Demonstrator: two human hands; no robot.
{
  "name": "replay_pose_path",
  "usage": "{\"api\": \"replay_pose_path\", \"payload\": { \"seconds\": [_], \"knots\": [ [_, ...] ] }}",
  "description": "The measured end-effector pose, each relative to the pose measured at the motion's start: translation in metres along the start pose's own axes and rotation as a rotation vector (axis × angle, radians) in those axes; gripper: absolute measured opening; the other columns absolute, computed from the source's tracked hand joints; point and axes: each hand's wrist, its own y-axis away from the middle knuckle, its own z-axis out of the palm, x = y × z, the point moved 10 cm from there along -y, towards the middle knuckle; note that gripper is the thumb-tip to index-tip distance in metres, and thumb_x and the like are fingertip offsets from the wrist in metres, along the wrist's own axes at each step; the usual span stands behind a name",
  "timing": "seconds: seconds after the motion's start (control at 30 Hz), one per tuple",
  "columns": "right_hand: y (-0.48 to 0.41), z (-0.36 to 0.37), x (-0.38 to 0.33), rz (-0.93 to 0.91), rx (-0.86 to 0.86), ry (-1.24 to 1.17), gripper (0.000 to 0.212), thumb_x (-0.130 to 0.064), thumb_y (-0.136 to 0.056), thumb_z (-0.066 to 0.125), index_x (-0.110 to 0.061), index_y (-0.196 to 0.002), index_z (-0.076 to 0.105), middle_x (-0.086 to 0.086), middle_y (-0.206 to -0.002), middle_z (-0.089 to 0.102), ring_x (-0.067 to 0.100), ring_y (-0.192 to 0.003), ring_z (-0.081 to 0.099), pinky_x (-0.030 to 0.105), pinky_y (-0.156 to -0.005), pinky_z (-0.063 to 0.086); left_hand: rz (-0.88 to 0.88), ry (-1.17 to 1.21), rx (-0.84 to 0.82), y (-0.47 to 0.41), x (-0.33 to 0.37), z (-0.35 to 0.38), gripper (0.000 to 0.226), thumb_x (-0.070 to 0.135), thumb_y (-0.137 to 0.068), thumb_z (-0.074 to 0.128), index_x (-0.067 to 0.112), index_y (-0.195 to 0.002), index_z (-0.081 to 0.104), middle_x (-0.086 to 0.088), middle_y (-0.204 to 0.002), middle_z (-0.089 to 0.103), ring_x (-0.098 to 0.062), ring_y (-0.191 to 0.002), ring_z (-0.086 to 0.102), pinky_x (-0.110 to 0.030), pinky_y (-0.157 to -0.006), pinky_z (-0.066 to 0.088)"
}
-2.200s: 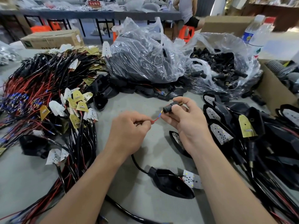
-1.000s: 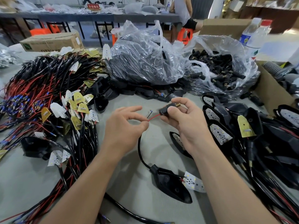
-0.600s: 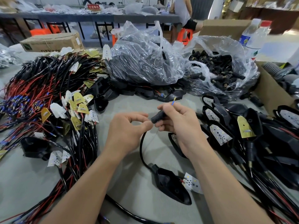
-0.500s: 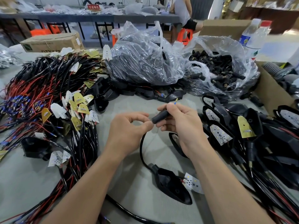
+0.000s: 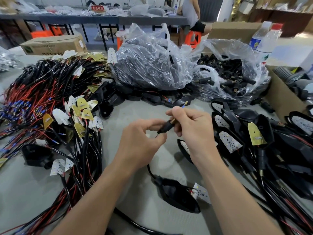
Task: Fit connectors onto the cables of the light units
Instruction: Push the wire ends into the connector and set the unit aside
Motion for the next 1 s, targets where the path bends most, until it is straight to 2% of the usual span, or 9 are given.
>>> {"api": "replay_pose_path", "payload": {
  "seconds": [0.07, 0.13, 0.27, 0.37, 0.43, 0.57, 0.7, 0.8, 1.0],
  "knots": [
    [0.004, 0.006, -0.009, -0.081, -0.037, 0.164, 0.032, -0.034, -0.09, 0.064, -0.01, -0.071, 0.072, 0.009, -0.055, 0.059, 0.016, -0.05, 0.05, 0.041, -0.054, 0.044, 0.005, 0.02, 0.004, 0.002, 0.003, -0.001, 0.046, 0.035, -0.075, 0.077, 0.059, -0.114, 0.066, 0.034, -0.089, 0.071, 0.011, -0.073, 0.054, -0.007, -0.068, 0.038],
    [0.008, 0.008, -0.017, -0.172, -0.041, 0.276, 0.037, -0.036, -0.088, 0.065, -0.007, -0.066, 0.063, 0.013, -0.056, 0.054, 0.024, -0.051, 0.048, 0.04, -0.054, 0.041, 0.01, 0.091, 0.013, 0.003, 0.006, -0.004, 0.043, 0.034, -0.076, 0.08, 0.065, -0.102, 0.066, 0.029, -0.078, 0.07, 0.0, -0.054, 0.044, -0.01, -0.055, 0.036],
    [0.012, 0.012, -0.023, -0.216, -0.051, 0.299, 0.03, -0.033, -0.085, 0.069, -0.006, -0.071, 0.068, 0.014, -0.061, 0.056, 0.028, -0.058, 0.051, 0.043, -0.055, 0.044, -0.005, 0.222, -0.024, 0.002, 0.004, 0.003, 0.033, 0.021, -0.085, 0.073, 0.048, -0.102, 0.075, 0.012, -0.05, 0.051, -0.01, -0.046, 0.028, -0.016, -0.046, 0.028],
    [0.006, 0.009, -0.005, -0.011, -0.022, 0.002, 0.016, -0.035, -0.086, 0.069, -0.025, -0.083, 0.08, 0.001, -0.077, 0.074, 0.007, -0.066, 0.066, 0.034, -0.068, 0.06, -0.078, 0.212, 0.014, 0.001, -0.004, 0.003, 0.039, 0.022, -0.085, 0.061, 0.051, -0.108, 0.071, -0.005, -0.057, 0.062, -0.026, -0.05, 0.048, -0.027, -0.052, 0.044],
    [0.003, 0.006, 0.013, 0.124, 0.004, -0.092, 0.019, -0.037, -0.087, 0.063, -0.029, -0.087, 0.08, -0.005, -0.087, 0.076, 0.009, -0.082, 0.072, 0.033, -0.08, 0.062, -0.156, 0.347, 0.048, 0.001, -0.012, 0.002, 0.033, 0.013, -0.088, 0.062, 0.039, -0.105, 0.075, -0.009, -0.064, 0.071, -0.018, -0.05, 0.057, -0.025, -0.054, 0.047],
    [0.008, 0.014, 0.026, 0.177, -0.067, 0.243, 0.037, -0.014, -0.089, 0.062, -0.026, -0.123, 0.069, -0.006, -0.111, 0.073, 0.011, -0.106, 0.068, 0.042, -0.102, 0.053, -0.282, 0.573, 0.083, -0.001, -0.025, -0.002, 0.026, 0.001, -0.092, 0.061, 0.024, -0.094, 0.074, -0.012, -0.074, 0.076, -0.01, -0.047, 0.05, -0.018, -0.046, 0.043],
    [0.016, 0.032, 0.034, 0.274, -0.184, 0.127, 0.022, -0.003, -0.095, 0.053, -0.008, -0.111, 0.068, 0.006, -0.1, 0.077, 0.031, -0.095, 0.073, 0.043, -0.089, 0.06, -0.37, 0.858, 0.031, -0.004, -0.03, 0.002, 0.03, 0.002, -0.095, 0.058, 0.024, -0.09, 0.077, -0.025, -0.088, 0.075, -0.013, -0.05, 0.052, -0.019, -0.048, 0.046],
    [0.021, 0.046, 0.031, 0.375, -0.24, -0.232, 0.023, -0.002, -0.101, 0.05, -0.009, -0.119, 0.062, 0.005, -0.093, 0.078, 0.02, -0.077, 0.075, 0.026, -0.07, 0.06, -0.399, 1.027, -0.07, -0.006, -0.027, 0.01, 0.034, 0.007, -0.094, 0.056, 0.029, -0.086, 0.08, -0.016, -0.091, 0.076, -0.012, -0.051, 0.055, -0.018, -0.049, 0.048],
    [0.016, 0.033, 0.026, 0.373, -0.15, -0.363, 0.016, -0.011, -0.101, 0.058, -0.01, -0.095, 0.072, 0.006, -0.086, 0.076, 0.016, -0.075, 0.06, 0.024, -0.071, 0.054, -0.429, 1.031, -0.077, -0.007, -0.031, 0.009, 0.028, 0.01, -0.091, 0.063, 0.03, -0.087, 0.081, -0.018, -0.098, 0.075, -0.01, -0.05, 0.054, -0.018, -0.051, 0.051]
  ]
}}
